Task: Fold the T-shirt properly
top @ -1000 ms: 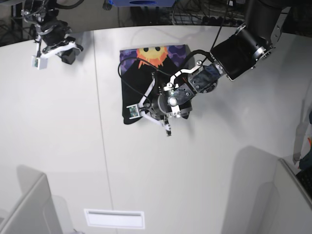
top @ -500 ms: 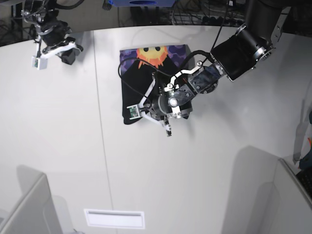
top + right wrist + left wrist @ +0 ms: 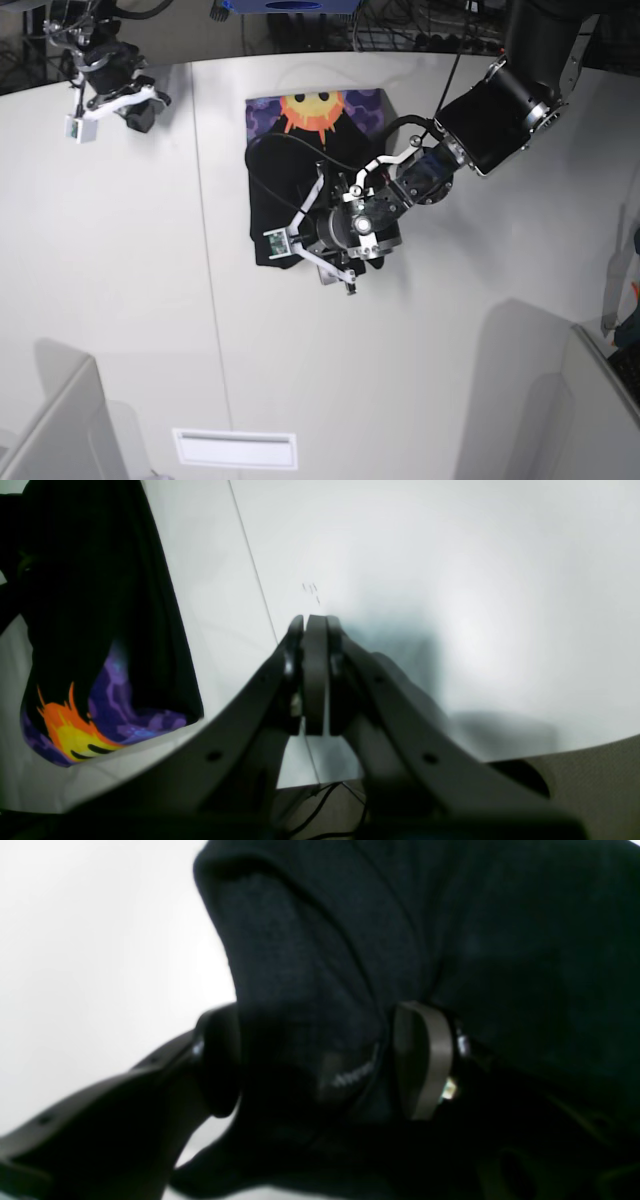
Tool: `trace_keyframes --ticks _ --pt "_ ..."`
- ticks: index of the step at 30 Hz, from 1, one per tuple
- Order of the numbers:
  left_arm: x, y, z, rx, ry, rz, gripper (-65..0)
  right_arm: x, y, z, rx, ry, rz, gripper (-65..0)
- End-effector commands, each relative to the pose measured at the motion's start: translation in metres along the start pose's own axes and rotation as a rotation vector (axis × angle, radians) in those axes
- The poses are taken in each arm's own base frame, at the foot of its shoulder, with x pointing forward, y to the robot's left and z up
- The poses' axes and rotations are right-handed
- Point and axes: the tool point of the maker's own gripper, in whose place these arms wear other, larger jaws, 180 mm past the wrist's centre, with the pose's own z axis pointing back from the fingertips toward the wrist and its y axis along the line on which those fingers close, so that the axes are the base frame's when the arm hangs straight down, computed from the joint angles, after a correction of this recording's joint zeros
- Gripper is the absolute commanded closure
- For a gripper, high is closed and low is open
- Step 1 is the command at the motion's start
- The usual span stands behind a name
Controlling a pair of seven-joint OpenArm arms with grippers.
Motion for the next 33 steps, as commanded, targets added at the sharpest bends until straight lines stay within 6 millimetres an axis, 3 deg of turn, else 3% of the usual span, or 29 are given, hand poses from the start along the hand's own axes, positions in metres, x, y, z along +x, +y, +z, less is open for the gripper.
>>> trace_keyframes --ticks 1,5,7,8,11,15,19,21,23,26,29,33 --pt "0.022 0.022 0.016 0.055 -0.079 0.021 -43.9 0.007 0.004 0.003 0.016 -0.027 0.016 0.0" --pt "0.032 0.05 0.051 0.139 -0.201 0.134 -42.5 0.007 0.002 0.004 0.011 -0.026 0.018 0.0" --pt "0.023 0.06 0.069 0.182 -0.242 0.198 -37.0 0.003 -0.002 0.007 0.001 -0.012 0.023 0.0" --pt "0.019 0.062 0.08 0.206 -0.268 0.229 -31.3 0.0 -0.003 0.009 -0.002 -0.005 0.023 0.0" --pt "-0.006 0.055 0.109 0.264 -0.309 0.315 0.0 -0.008 -0.005 0.019 -0.012 0.015 0.035 0.0" --pt "-0.079 0.032 0.109 0.274 -0.201 0.483 0.0 -0.033 -0.019 0.036 -0.049 0.095 0.059 0.0" --pt "-0.156 -0.013 0.109 0.232 -0.027 0.559 0.0 -0.075 -0.04 0.067 -0.099 0.236 0.073 0.0" --pt "-0.179 -0.038 0.113 0.181 -0.004 0.544 0.0 -0.095 -0.045 0.084 -0.097 0.306 0.096 0.0" --pt "-0.206 -0.077 0.12 0.114 0.037 0.557 0.0 -0.116 -0.05 0.103 -0.099 0.385 0.117 0.0" --pt "-0.232 -0.133 0.131 0.018 0.083 0.572 0.0 -0.145 -0.058 0.127 -0.118 0.513 0.124 0.0" --pt "-0.245 -0.187 0.147 -0.071 0.103 0.626 0.0 -0.162 -0.071 0.141 -0.164 0.616 0.22 0.0" --pt "-0.257 -0.248 0.153 -0.17 0.146 0.732 0.0 -0.201 -0.076 0.133 -0.157 0.756 0.383 0.0"
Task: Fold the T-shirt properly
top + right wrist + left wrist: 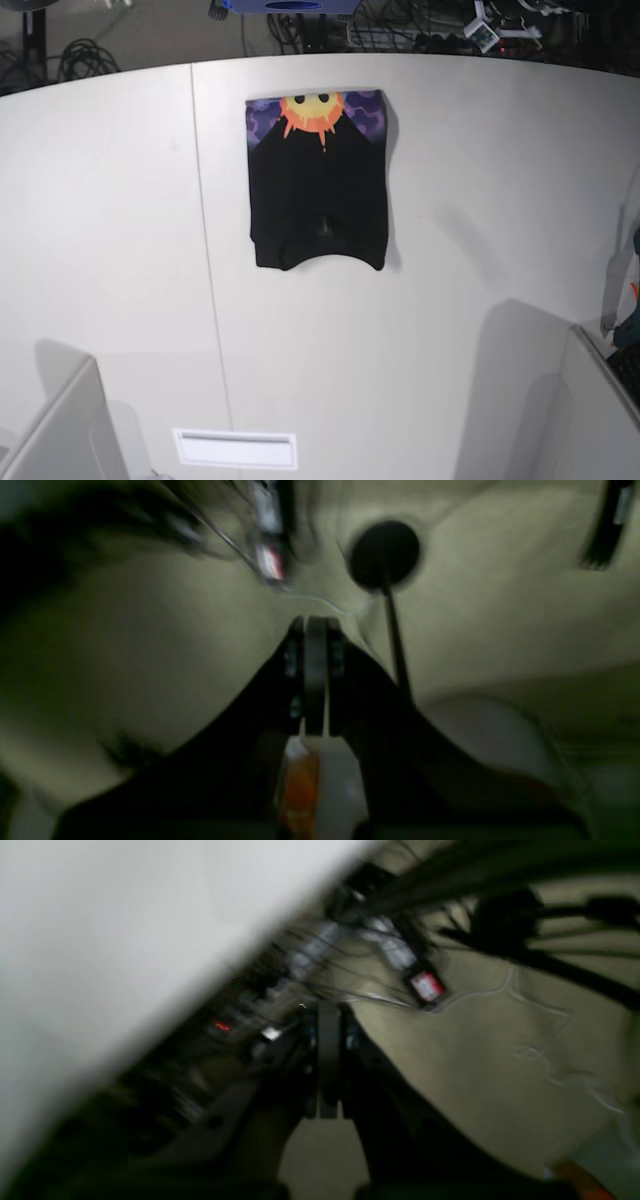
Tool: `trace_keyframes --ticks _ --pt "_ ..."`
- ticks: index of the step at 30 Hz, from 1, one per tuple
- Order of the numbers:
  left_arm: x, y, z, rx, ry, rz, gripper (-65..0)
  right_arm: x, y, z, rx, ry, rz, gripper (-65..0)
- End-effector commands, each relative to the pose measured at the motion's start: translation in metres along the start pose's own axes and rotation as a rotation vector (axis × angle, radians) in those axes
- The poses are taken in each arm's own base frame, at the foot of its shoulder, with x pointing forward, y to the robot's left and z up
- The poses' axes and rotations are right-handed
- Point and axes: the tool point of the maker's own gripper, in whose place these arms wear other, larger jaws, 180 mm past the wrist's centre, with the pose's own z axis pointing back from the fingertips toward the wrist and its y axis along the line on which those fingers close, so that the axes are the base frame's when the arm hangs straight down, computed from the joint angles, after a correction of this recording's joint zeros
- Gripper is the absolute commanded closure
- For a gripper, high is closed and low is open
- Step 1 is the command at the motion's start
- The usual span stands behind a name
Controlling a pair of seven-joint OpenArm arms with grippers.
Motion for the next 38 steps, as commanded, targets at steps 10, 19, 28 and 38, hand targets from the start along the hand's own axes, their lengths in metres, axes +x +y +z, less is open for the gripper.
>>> trace_keyframes --ticks 10,19,28,38 --pt "-0.118 -0.045 -0.092 0.165 0.343 0.113 0.0 -0.071 0.024 -0.118 0.046 0.294 0.292 0.0" --pt "-0.207 -0.066 -0.159 0.112 0.403 0.1 0.0 -0.124 0.04 -0.189 0.135 0.246 0.165 0.0" --pt "-0.159 -0.05 -0.178 0.135 0.147 0.084 0.0 -0.093 0.086 -0.198 0.197 0.014 0.09 0.0" --pt "-0.149 -0.055 -0.183 0.123 0.128 0.074 0.0 -0.079 0.065 -0.2 0.167 -0.005 0.108 0.0"
